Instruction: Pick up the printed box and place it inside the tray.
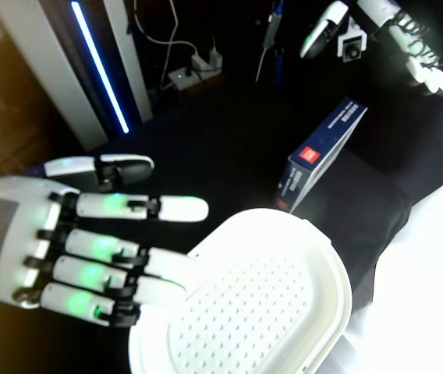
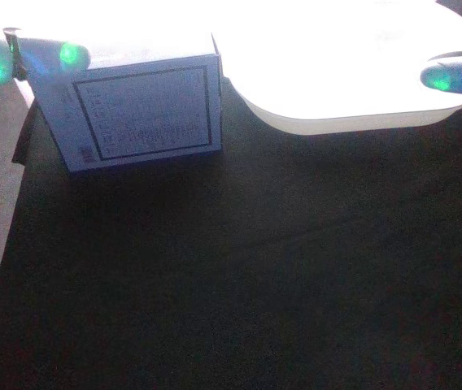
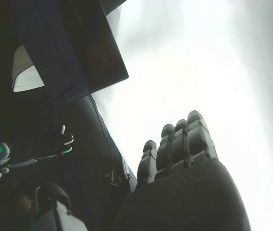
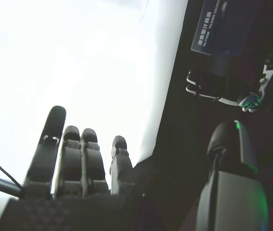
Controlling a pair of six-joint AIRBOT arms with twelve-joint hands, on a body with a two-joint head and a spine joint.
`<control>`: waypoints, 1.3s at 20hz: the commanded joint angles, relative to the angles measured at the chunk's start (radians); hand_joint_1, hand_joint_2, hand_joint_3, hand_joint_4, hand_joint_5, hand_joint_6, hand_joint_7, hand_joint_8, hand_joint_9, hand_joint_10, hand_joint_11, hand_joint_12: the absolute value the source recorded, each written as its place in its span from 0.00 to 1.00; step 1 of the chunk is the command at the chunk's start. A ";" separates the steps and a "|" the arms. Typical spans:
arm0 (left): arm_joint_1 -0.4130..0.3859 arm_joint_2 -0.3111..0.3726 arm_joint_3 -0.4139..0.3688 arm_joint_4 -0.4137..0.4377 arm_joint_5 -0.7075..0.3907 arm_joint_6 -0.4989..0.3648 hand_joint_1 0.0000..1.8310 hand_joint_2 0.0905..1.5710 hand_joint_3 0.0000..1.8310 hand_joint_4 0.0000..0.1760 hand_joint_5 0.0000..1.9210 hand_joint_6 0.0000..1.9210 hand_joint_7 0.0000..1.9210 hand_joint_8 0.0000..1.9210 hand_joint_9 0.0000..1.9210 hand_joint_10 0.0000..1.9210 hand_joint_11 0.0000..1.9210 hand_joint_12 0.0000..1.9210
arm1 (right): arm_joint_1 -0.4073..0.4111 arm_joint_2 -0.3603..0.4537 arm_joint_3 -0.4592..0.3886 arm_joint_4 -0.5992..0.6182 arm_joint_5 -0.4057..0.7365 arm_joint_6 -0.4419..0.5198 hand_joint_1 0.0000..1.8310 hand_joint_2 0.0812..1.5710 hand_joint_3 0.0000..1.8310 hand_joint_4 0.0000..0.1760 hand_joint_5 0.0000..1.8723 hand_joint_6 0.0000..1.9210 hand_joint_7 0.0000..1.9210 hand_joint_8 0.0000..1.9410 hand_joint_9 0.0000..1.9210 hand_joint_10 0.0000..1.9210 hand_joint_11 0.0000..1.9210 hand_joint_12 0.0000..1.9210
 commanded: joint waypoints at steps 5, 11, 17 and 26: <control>-0.032 0.000 0.014 0.011 -0.078 -0.002 0.23 0.52 0.00 0.36 0.00 0.00 0.00 0.00 0.00 0.00 0.00 0.04 | 0.014 0.006 0.006 0.025 0.124 0.005 0.34 0.50 0.00 0.82 0.00 0.00 0.03 0.00 0.03 0.01 0.00 0.07; -0.188 -0.061 0.054 0.204 0.170 -0.002 0.22 0.55 0.00 0.06 0.00 0.00 0.00 0.00 0.03 0.00 0.00 0.18 | 0.014 0.004 0.006 0.014 0.124 0.005 0.33 0.54 0.00 0.60 0.02 0.00 0.05 0.00 0.04 0.00 0.00 0.09; -0.273 -0.141 0.117 0.329 0.371 -0.002 0.30 0.51 0.00 0.00 0.00 0.00 0.04 0.00 0.05 0.00 0.00 0.18 | 0.014 -0.009 0.006 -0.002 0.123 0.005 0.32 0.56 0.01 0.48 0.05 0.00 0.09 0.00 0.06 0.00 0.00 0.12; -0.259 -0.201 0.158 0.400 0.502 -0.001 0.36 0.40 0.00 0.00 0.00 0.00 0.04 0.00 0.05 0.00 0.00 0.11 | 0.014 -0.015 0.004 -0.005 0.124 0.005 0.31 0.51 0.00 0.94 0.07 0.00 0.08 0.00 0.06 0.00 0.00 0.08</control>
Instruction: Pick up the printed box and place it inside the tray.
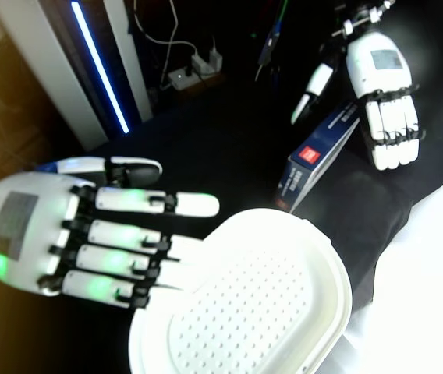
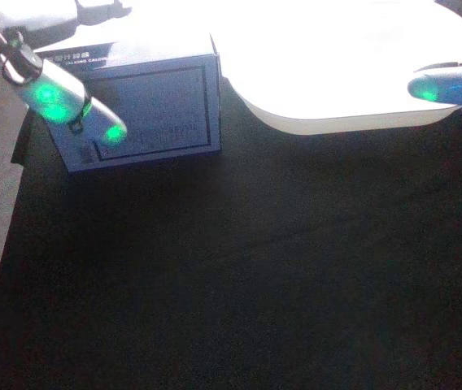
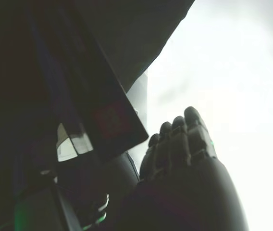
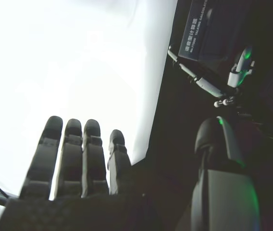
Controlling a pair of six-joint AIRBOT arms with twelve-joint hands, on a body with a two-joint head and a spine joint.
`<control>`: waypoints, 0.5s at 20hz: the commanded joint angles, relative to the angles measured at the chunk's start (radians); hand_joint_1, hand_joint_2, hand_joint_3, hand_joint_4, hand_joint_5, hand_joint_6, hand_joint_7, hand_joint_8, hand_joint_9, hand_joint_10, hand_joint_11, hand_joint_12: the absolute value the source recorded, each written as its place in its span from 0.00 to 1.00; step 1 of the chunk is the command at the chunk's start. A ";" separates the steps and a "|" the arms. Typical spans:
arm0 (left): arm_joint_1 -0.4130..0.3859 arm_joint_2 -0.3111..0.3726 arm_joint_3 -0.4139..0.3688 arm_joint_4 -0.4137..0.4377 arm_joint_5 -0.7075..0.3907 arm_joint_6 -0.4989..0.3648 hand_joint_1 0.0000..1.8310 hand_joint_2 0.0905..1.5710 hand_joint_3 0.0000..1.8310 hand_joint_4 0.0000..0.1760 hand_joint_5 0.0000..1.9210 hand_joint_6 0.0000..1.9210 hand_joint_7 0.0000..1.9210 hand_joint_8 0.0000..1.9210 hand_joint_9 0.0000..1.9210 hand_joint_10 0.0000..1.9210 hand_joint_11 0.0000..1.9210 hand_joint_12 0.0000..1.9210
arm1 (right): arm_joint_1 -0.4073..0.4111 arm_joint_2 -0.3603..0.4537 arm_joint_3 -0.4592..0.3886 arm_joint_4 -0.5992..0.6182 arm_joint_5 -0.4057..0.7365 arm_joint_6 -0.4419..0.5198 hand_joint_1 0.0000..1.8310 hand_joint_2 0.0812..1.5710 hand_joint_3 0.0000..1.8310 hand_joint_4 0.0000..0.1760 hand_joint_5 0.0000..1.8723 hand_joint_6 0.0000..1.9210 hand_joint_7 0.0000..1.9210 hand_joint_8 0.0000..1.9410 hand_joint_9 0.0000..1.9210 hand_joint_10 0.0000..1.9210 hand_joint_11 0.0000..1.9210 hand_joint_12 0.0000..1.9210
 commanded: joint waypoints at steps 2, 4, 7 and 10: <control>0.001 -0.011 0.013 0.004 -0.064 0.003 0.35 0.40 0.00 0.00 0.00 0.00 0.08 0.00 0.10 0.00 0.01 0.24 | 0.014 0.003 0.002 0.030 0.124 0.005 0.30 0.53 0.00 0.97 0.07 0.00 0.09 0.00 0.07 0.01 0.02 0.09; 0.006 -0.033 0.024 0.033 -0.036 0.003 0.37 0.40 0.00 0.00 0.00 0.00 0.11 0.00 0.14 0.00 0.02 0.32 | 0.014 0.002 0.002 0.030 0.124 0.005 0.28 0.54 0.00 1.00 0.07 0.00 0.10 0.01 0.08 0.01 0.03 0.10; 0.032 -0.052 0.035 0.036 -0.024 0.003 0.39 0.43 0.00 0.00 0.03 0.01 0.12 0.01 0.16 0.01 0.02 0.36 | 0.014 0.002 0.001 0.030 0.124 0.005 0.26 0.54 0.01 0.89 0.07 0.00 0.09 0.00 0.06 0.00 0.02 0.10; 0.047 -0.056 0.036 0.035 -0.032 0.003 0.59 0.55 0.00 0.00 0.31 0.01 0.41 0.01 0.48 0.03 0.41 0.28 | 0.014 0.002 -0.001 0.030 0.125 0.005 0.27 0.53 0.00 0.97 0.09 0.01 0.10 0.00 0.07 0.00 0.03 0.11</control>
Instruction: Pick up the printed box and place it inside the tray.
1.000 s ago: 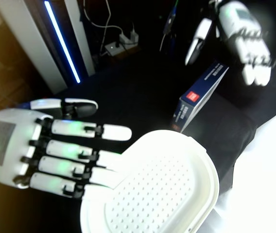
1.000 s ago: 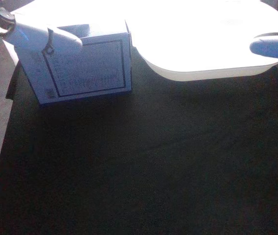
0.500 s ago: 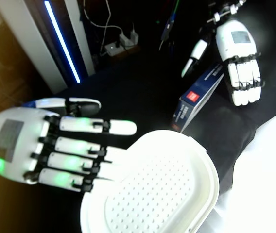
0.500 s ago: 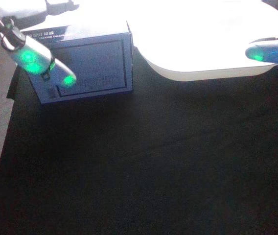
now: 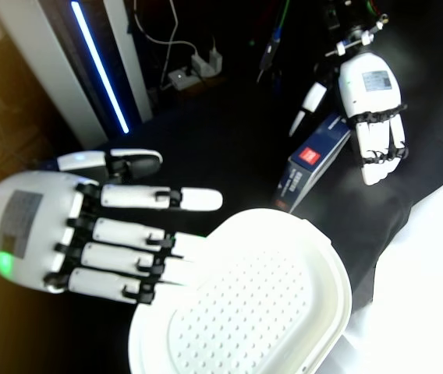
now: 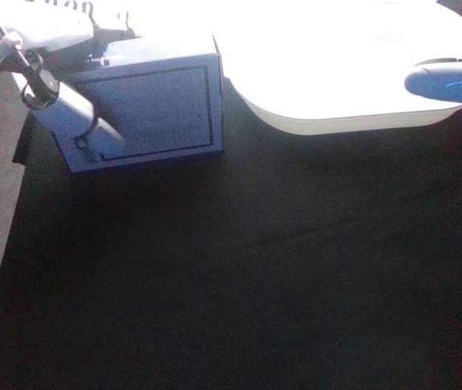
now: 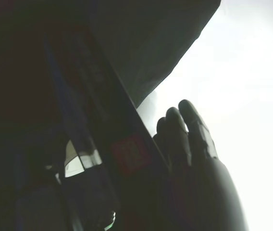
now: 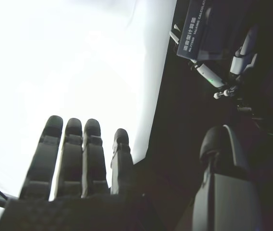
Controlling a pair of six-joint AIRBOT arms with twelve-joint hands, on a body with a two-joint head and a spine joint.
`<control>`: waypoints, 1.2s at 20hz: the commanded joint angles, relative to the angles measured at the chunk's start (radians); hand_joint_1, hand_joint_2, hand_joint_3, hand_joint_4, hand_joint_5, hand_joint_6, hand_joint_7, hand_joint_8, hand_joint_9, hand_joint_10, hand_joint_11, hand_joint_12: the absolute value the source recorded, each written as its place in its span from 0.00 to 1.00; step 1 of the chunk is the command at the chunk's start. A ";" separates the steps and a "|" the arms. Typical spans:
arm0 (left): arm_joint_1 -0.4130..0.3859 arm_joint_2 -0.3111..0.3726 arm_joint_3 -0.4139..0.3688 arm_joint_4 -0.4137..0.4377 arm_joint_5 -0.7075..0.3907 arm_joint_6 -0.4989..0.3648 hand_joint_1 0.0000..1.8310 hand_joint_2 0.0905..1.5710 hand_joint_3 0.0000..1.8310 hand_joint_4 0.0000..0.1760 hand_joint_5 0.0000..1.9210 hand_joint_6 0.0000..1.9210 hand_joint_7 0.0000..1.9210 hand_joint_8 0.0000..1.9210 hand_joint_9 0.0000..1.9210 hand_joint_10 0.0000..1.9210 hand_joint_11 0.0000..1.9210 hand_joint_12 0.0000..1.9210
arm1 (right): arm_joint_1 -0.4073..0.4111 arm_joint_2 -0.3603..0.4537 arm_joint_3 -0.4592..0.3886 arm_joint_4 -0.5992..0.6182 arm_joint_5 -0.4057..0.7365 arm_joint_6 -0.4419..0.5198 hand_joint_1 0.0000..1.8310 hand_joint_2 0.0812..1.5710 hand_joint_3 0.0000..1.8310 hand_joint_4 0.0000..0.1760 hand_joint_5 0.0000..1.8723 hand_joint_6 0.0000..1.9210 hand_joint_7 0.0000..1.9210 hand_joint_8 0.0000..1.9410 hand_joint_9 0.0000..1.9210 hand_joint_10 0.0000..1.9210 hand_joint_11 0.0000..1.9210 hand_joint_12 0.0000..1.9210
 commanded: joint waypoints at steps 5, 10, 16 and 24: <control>0.021 -0.004 -0.005 0.013 -0.068 0.010 0.71 0.63 0.00 0.00 0.57 0.31 0.69 0.30 0.76 0.17 0.62 0.58 | 0.014 0.003 0.001 0.031 0.128 0.005 0.28 0.56 0.00 0.68 0.11 0.00 0.13 0.00 0.09 0.00 0.00 0.19; 0.057 0.031 -0.014 -0.128 -0.212 0.009 0.71 0.62 0.00 0.00 0.60 0.28 0.70 0.26 0.77 0.17 0.64 0.59 | 0.014 0.000 0.000 0.031 0.135 0.005 0.29 0.56 0.00 0.63 0.11 0.00 0.13 0.00 0.10 0.00 0.00 0.20; 0.086 0.200 -0.131 -0.319 -0.536 0.007 0.70 0.69 0.00 0.00 0.48 0.46 0.57 0.54 0.64 0.45 0.60 0.75 | 0.014 0.002 -0.041 0.031 0.242 0.005 0.31 0.50 0.00 0.62 0.04 0.00 0.03 0.00 0.04 0.00 0.00 0.20; 0.086 0.233 -0.224 -0.283 -0.721 0.014 0.70 0.64 0.00 0.00 0.58 0.34 0.61 0.44 0.60 0.62 0.55 0.84 | 0.015 -0.032 -0.062 0.021 0.305 0.030 0.35 0.52 0.00 0.54 0.00 0.00 0.00 0.00 0.01 0.00 0.00 0.18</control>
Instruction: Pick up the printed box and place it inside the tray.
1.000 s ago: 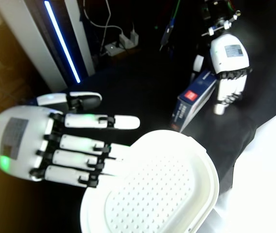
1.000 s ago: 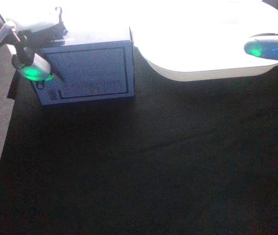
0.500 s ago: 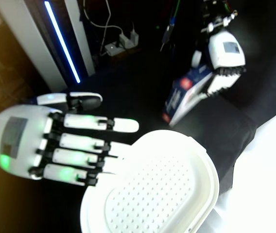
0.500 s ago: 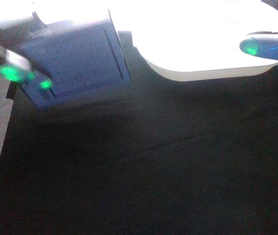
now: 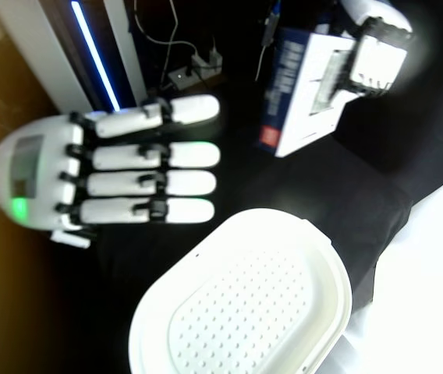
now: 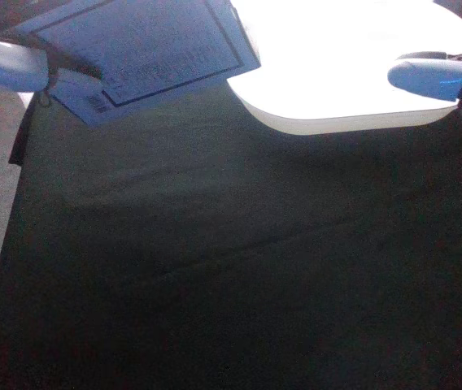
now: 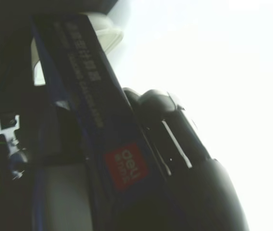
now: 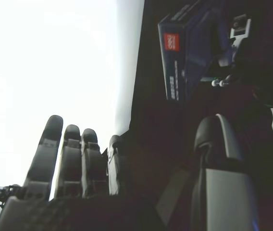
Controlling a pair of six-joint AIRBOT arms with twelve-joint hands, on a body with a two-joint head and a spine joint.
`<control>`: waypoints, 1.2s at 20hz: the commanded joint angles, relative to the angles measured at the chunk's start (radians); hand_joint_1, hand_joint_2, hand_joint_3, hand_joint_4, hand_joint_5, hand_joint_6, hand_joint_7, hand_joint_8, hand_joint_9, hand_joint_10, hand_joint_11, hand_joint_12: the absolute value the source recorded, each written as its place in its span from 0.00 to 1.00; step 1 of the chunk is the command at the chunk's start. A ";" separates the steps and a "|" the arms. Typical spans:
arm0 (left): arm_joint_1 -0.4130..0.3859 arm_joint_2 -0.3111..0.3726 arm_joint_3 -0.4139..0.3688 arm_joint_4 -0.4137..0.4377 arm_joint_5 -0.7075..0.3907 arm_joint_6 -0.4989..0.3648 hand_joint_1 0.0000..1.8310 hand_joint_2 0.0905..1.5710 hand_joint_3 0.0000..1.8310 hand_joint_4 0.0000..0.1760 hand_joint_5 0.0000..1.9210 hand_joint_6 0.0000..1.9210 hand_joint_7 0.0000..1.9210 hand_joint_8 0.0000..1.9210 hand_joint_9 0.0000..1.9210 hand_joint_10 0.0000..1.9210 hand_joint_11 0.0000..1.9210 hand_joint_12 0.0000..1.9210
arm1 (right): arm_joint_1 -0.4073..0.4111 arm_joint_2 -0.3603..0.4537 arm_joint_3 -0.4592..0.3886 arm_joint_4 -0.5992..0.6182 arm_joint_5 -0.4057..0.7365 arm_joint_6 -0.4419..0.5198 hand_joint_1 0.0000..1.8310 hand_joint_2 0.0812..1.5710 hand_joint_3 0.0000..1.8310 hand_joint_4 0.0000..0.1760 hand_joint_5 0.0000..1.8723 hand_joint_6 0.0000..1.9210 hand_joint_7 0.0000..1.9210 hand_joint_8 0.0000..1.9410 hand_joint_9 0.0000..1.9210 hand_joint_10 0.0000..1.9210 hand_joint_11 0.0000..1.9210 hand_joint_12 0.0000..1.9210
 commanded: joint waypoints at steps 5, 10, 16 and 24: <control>-0.009 -0.028 0.000 -0.019 -0.144 0.028 0.70 0.67 0.00 0.00 0.52 0.37 0.58 0.53 0.65 0.67 0.61 0.88 | 0.016 -0.065 0.021 0.022 0.127 0.008 0.34 0.42 0.00 0.92 0.00 0.00 0.00 0.00 0.01 0.00 0.00 0.33; -0.009 -0.057 0.006 -0.015 -0.155 0.033 0.70 0.68 0.00 0.00 0.51 0.38 0.57 0.55 0.66 0.67 0.63 0.87 | 0.019 -0.126 0.044 0.053 0.128 0.009 0.30 0.39 0.00 1.00 0.00 0.00 0.00 0.00 0.00 0.00 0.00 0.40; -0.010 -0.100 0.015 -0.002 -0.155 0.033 0.70 0.66 0.00 0.00 0.55 0.31 0.58 0.53 0.60 0.68 0.55 0.91 | 0.022 -0.167 0.063 0.090 0.129 0.009 0.34 0.43 0.00 1.00 0.00 0.00 0.00 0.00 0.00 0.00 0.00 0.47; -0.013 -0.177 0.040 -0.006 -0.177 0.031 0.70 0.69 0.00 0.00 0.47 0.44 0.56 0.57 0.67 0.64 0.62 0.85 | 0.023 -0.221 0.084 0.150 0.143 0.009 0.33 0.39 0.00 1.00 0.00 0.00 0.00 0.00 0.00 0.00 0.00 0.52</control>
